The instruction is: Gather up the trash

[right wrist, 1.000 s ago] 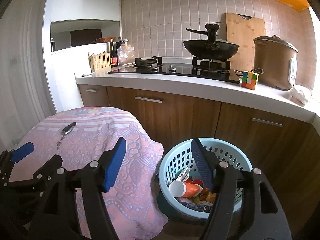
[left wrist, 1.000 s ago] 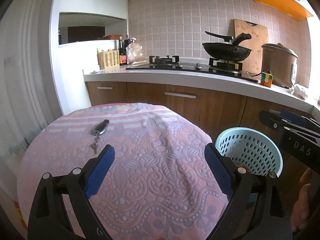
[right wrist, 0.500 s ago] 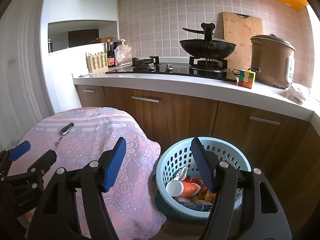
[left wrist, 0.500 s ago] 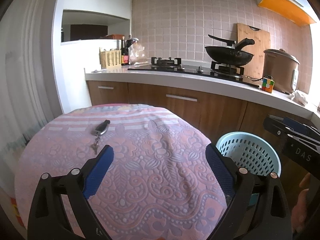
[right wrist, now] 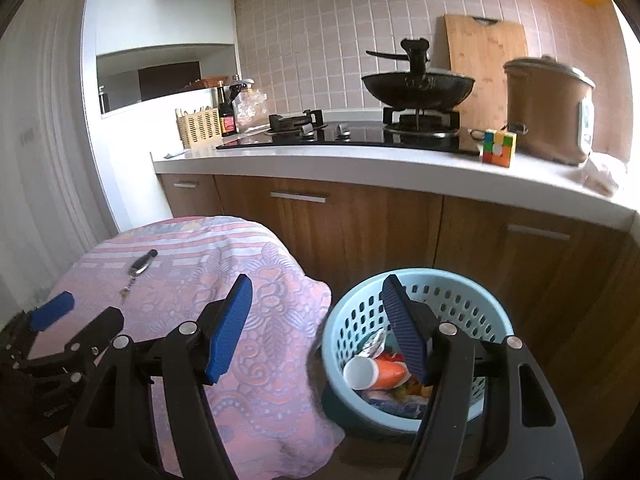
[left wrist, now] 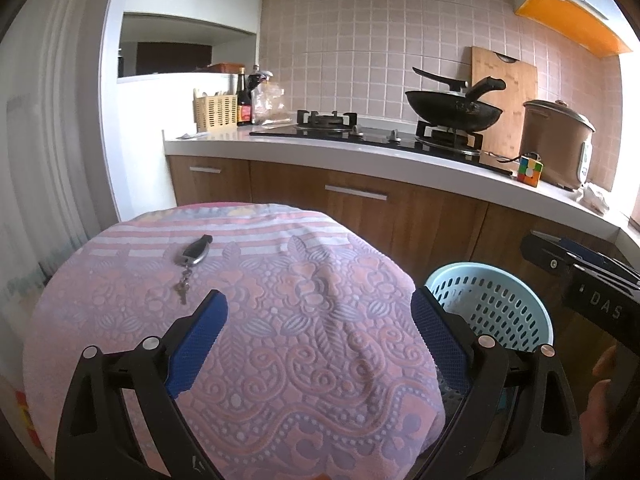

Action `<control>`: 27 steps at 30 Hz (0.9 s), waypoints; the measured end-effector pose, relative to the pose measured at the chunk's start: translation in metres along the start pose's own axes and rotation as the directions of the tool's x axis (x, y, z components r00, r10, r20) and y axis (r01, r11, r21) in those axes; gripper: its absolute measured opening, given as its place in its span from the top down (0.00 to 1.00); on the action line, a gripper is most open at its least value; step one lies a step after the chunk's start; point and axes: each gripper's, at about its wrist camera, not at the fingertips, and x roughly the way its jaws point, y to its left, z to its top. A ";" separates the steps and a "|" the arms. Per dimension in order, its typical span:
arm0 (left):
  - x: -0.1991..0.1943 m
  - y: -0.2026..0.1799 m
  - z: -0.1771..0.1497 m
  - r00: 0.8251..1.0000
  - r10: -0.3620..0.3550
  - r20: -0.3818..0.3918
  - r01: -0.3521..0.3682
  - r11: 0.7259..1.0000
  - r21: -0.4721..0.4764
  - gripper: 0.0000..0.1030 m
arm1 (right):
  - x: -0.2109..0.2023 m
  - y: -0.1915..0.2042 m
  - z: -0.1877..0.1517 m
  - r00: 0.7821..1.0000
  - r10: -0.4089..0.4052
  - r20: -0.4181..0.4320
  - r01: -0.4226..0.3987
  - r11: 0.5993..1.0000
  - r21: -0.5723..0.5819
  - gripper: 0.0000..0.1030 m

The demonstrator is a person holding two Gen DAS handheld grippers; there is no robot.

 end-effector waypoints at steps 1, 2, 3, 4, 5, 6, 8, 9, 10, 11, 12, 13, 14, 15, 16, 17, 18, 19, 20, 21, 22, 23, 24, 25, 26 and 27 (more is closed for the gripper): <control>0.000 0.000 0.000 1.000 -0.002 -0.002 0.002 1.000 0.000 0.12 | 0.000 0.000 0.000 1.000 -0.007 0.002 0.007 1.000 -0.001 0.38; 0.000 0.000 0.000 1.000 -0.003 -0.002 0.003 1.000 -0.001 0.12 | 0.000 0.000 0.000 1.000 -0.017 0.005 0.017 1.000 -0.006 0.38; 0.000 0.001 0.000 1.000 -0.004 -0.003 0.004 1.000 -0.002 0.12 | -0.001 0.000 0.000 1.000 -0.023 0.008 0.024 1.000 -0.011 0.38; 0.000 0.000 0.000 1.000 -0.003 -0.003 0.003 1.000 -0.003 0.12 | -0.001 0.001 0.000 1.000 -0.027 0.009 0.027 1.000 -0.013 0.38; 0.000 0.000 0.000 1.000 -0.003 -0.003 0.003 1.000 -0.003 0.12 | -0.001 0.001 0.000 0.999 -0.031 0.010 0.031 0.999 -0.014 0.38; 0.000 0.001 0.000 1.000 -0.003 -0.004 0.003 1.000 -0.003 0.12 | -0.001 0.001 0.000 0.999 -0.034 0.011 0.034 0.999 -0.014 0.38; 0.000 0.001 0.000 1.000 -0.004 -0.004 0.004 1.000 -0.003 0.12 | -0.001 0.001 -0.001 0.999 -0.039 0.012 0.039 0.999 -0.016 0.38; 0.000 0.001 0.000 1.000 -0.007 -0.005 0.007 1.000 -0.003 0.12 | -0.001 0.001 -0.002 0.999 -0.040 0.012 0.040 0.999 -0.016 0.38; 0.000 0.001 0.000 1.000 -0.014 -0.009 0.014 1.000 -0.007 0.12 | -0.001 0.001 -0.002 0.999 -0.042 0.012 0.042 0.999 -0.017 0.38; 0.000 0.002 0.000 1.000 -0.018 -0.011 0.017 1.000 -0.011 0.12 | -0.001 0.001 -0.002 0.999 -0.044 0.012 0.044 0.999 -0.018 0.38; 0.000 0.001 0.000 1.000 -0.018 -0.011 0.018 1.000 -0.013 0.12 | -0.001 0.001 -0.002 0.999 -0.046 0.013 0.046 0.999 -0.019 0.38; -0.001 0.001 -0.001 1.000 -0.018 -0.011 0.018 1.000 -0.014 0.12 | -0.001 0.001 -0.002 0.999 -0.049 0.015 0.049 0.999 -0.020 0.38; 0.000 0.001 -0.001 1.000 -0.017 -0.011 0.017 1.000 -0.013 0.12 | -0.001 0.002 -0.002 0.999 -0.052 0.016 0.052 0.998 -0.022 0.38; 0.000 0.001 -0.001 1.000 -0.017 -0.012 0.017 1.000 -0.013 0.12 | -0.001 0.002 -0.003 0.998 -0.054 0.017 0.054 0.998 -0.023 0.38; -0.001 0.002 -0.001 1.000 -0.020 -0.012 0.019 1.000 -0.014 0.12 | -0.002 0.002 -0.003 0.998 -0.056 0.018 0.056 0.998 -0.023 0.38; 0.000 0.002 0.000 1.000 -0.021 -0.012 0.021 1.000 -0.013 0.12 | -0.002 0.002 -0.003 0.998 -0.056 0.019 0.056 0.998 -0.024 0.38; 0.000 0.002 -0.001 1.000 -0.022 -0.012 0.022 1.000 -0.012 0.12 | -0.001 0.002 -0.003 0.998 -0.056 0.019 0.057 0.998 -0.026 0.38; 0.000 0.002 -0.001 1.000 -0.021 -0.012 0.021 1.000 -0.010 0.12 | -0.001 0.002 -0.003 0.998 -0.057 0.019 0.058 0.998 -0.027 0.38; 0.000 0.000 -0.002 1.000 -0.019 -0.012 0.019 1.000 -0.008 0.12 | -0.002 0.003 -0.003 0.998 -0.059 0.020 0.059 0.998 -0.029 0.38; 0.000 0.000 -0.001 1.000 -0.017 -0.013 0.017 1.000 -0.007 0.12 | -0.002 0.003 -0.003 0.998 -0.059 0.021 0.060 0.998 -0.030 0.38; 0.000 0.000 -0.001 1.000 -0.018 -0.013 0.018 1.000 -0.008 0.12 | -0.002 0.003 -0.002 0.998 -0.059 0.021 0.059 0.998 -0.031 0.38; 0.000 0.000 -0.002 1.000 -0.017 -0.013 0.017 1.000 -0.008 0.12 | -0.002 0.003 -0.002 0.998 -0.059 0.021 0.059 0.998 -0.031 0.38; 0.000 0.000 -0.001 1.000 -0.018 -0.012 0.018 1.000 -0.008 0.12 | -0.002 0.003 -0.002 0.998 -0.059 0.022 0.060 0.998 -0.031 0.38; -0.001 0.000 -0.002 1.000 -0.016 -0.010 0.016 1.000 -0.007 0.12 | -0.002 0.004 -0.002 0.998 -0.059 0.022 0.060 0.998 -0.032 0.38; -0.001 0.000 -0.001 1.000 -0.017 -0.010 0.017 1.000 -0.007 0.12 | -0.002 0.004 -0.002 0.998 -0.059 0.021 0.060 0.998 -0.035 0.38; -0.001 0.000 -0.001 1.000 -0.017 -0.008 0.016 1.000 -0.007 0.12 | -0.003 0.005 -0.002 0.998 -0.060 0.023 0.061 0.997 -0.039 0.38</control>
